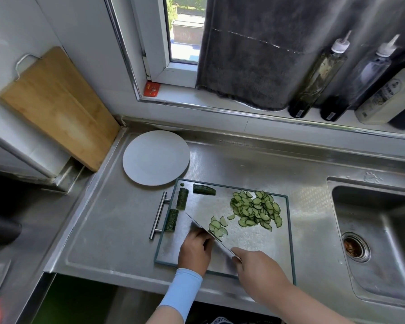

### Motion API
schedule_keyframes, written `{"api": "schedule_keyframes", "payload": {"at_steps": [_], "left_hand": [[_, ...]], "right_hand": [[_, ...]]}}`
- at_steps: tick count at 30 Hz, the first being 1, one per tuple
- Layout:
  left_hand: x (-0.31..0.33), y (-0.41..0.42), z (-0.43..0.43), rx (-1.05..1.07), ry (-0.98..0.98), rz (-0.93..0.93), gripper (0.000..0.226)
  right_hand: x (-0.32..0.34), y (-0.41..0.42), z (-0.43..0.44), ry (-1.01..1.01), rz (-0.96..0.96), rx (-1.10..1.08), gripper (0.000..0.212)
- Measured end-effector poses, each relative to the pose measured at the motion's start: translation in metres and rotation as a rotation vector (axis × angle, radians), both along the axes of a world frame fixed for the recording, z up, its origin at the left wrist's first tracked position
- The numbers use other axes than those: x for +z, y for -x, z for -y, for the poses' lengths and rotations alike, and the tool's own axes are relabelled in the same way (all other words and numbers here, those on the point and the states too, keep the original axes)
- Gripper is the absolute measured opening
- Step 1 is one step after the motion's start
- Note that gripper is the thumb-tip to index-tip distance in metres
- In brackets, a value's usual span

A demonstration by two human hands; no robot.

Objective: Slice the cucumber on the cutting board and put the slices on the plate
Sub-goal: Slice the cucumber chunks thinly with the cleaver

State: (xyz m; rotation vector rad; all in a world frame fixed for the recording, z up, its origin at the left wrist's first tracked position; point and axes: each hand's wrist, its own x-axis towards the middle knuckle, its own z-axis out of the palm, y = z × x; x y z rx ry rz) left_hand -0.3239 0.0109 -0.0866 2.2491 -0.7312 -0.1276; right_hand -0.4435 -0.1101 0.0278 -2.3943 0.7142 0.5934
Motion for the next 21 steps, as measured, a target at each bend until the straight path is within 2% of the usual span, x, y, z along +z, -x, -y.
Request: {"api": "schedule_keyframes", "payload": {"at_steps": [9,14,18,21], "left_hand": [[-0.002,-0.002,-0.005,-0.015,0.04,0.029,0.026],[-0.001,-0.002,-0.004,-0.035,0.095,-0.023,0.016],[0.003,-0.004,-0.005,-0.059,0.09,-0.033,0.014],[0.007,-0.005,0.0,-0.075,0.002,-0.073,0.017]], "right_hand": [[0.0,0.0,-0.004,-0.019,-0.01,-0.008,0.015],[-0.002,0.001,0.017,-0.12,0.061,-0.159,0.031],[-0.002,0.004,0.03,-0.084,0.11,-0.207,0.034],[-0.002,0.005,0.037,-0.004,0.108,-0.177,0.028]]}}
